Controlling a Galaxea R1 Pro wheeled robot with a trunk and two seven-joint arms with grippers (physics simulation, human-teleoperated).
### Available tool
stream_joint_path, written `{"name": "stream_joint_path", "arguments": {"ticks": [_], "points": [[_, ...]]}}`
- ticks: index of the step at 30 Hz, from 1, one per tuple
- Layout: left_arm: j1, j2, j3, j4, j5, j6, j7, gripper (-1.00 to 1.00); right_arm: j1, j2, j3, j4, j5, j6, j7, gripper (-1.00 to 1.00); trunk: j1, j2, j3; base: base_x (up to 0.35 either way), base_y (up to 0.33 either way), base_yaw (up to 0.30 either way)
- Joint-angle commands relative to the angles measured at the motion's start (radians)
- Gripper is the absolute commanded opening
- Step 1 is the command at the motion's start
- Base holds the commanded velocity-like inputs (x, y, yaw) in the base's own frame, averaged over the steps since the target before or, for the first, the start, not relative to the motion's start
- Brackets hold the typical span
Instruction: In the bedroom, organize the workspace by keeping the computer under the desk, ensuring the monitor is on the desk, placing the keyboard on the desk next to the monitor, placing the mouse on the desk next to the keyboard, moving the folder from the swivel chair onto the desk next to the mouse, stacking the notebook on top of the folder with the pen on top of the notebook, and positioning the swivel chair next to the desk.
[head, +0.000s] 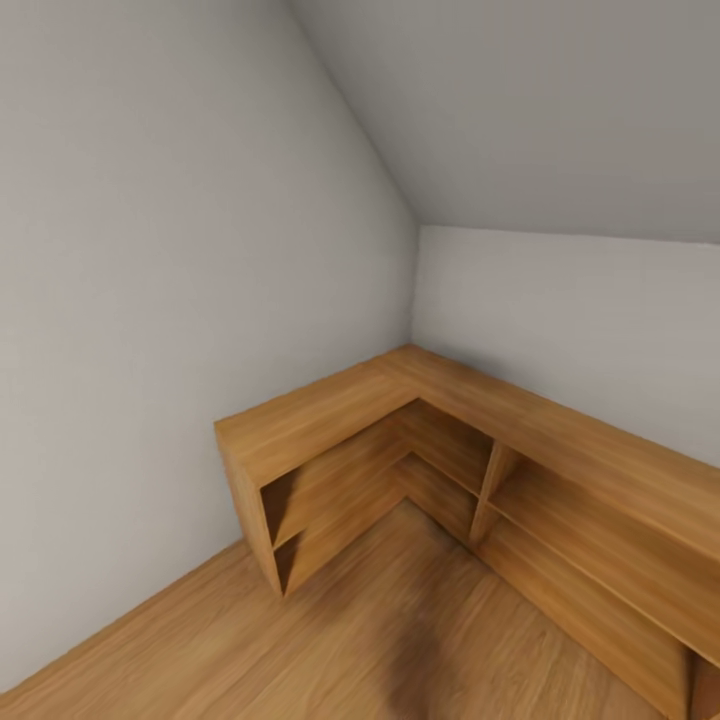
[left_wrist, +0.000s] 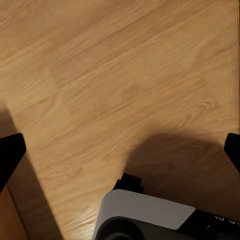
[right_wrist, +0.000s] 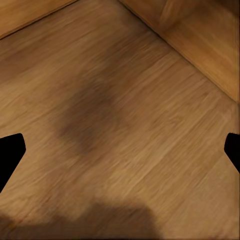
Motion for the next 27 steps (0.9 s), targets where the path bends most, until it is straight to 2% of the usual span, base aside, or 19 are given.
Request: {"name": "stream_joint_path", "arguments": {"ticks": [1, 27], "points": [[0.000, 0.000, -0.009, -0.001, 0.007, -0.003, 0.006, 1.00, -0.001, 0.000, 0.008, 0.000, -0.004, -0.002, -0.006, 1.00, 0.000, -0.001, -0.001, 0.000, 0.000, -0.297], [0.000, 0.000, -0.009, -0.001, 0.007, -0.003, 0.006, 1.00, -0.001, 0.000, 0.008, 0.000, -0.004, -0.002, -0.006, 1.00, 0.000, -0.001, -0.001, 0.012, 0.007, -0.298]]}}
